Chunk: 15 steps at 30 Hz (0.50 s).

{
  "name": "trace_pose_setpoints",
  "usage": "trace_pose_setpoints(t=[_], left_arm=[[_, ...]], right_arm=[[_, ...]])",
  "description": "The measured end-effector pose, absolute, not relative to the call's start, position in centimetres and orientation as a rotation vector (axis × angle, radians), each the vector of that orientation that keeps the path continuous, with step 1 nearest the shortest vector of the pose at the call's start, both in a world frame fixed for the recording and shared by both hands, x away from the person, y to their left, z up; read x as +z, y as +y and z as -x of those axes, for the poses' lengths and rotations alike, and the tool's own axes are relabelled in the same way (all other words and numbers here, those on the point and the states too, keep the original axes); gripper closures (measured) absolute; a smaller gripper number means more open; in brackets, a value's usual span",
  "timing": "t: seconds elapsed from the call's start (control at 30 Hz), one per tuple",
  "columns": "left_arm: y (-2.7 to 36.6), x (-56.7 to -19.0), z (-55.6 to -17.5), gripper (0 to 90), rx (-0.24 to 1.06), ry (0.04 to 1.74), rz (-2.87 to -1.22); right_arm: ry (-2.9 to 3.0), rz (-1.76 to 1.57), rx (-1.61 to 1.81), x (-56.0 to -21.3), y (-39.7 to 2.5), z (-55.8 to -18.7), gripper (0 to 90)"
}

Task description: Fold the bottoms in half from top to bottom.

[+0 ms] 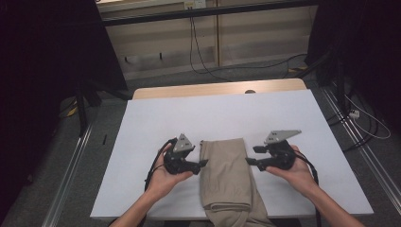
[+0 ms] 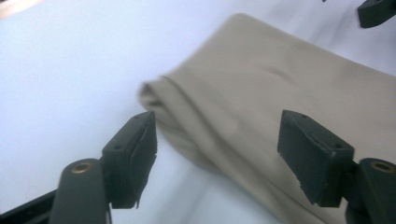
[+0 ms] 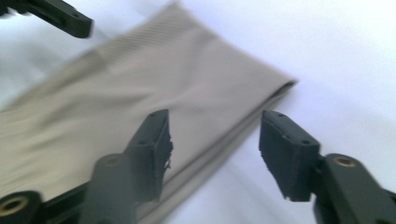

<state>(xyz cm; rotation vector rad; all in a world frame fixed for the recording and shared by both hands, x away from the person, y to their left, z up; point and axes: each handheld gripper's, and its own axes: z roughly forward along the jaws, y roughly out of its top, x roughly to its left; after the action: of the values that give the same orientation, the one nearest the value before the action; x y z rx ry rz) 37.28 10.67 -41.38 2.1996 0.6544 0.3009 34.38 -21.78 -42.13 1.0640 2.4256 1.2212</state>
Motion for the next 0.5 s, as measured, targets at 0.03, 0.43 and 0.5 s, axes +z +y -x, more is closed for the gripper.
trace_pose_setpoints(t=[0.03, 0.43, 0.5], left_arm=[[10.5, -41.5, -38.2, 32.5, 0.303, 0.669, -2.178], [9.5, -44.5, -43.6, 62.6, 0.215, 0.824, -2.227], [9.8, -44.6, -43.6, 62.5, 0.219, 0.848, -2.212]], right_arm=[[2.405, -1.090, 1.209, -42.4, -21.7, -35.5, 47.9], [2.399, -1.183, 1.123, -45.0, -19.1, -42.8, 51.5], [2.432, -1.178, 1.079, -45.6, -19.0, -42.7, 51.5]])
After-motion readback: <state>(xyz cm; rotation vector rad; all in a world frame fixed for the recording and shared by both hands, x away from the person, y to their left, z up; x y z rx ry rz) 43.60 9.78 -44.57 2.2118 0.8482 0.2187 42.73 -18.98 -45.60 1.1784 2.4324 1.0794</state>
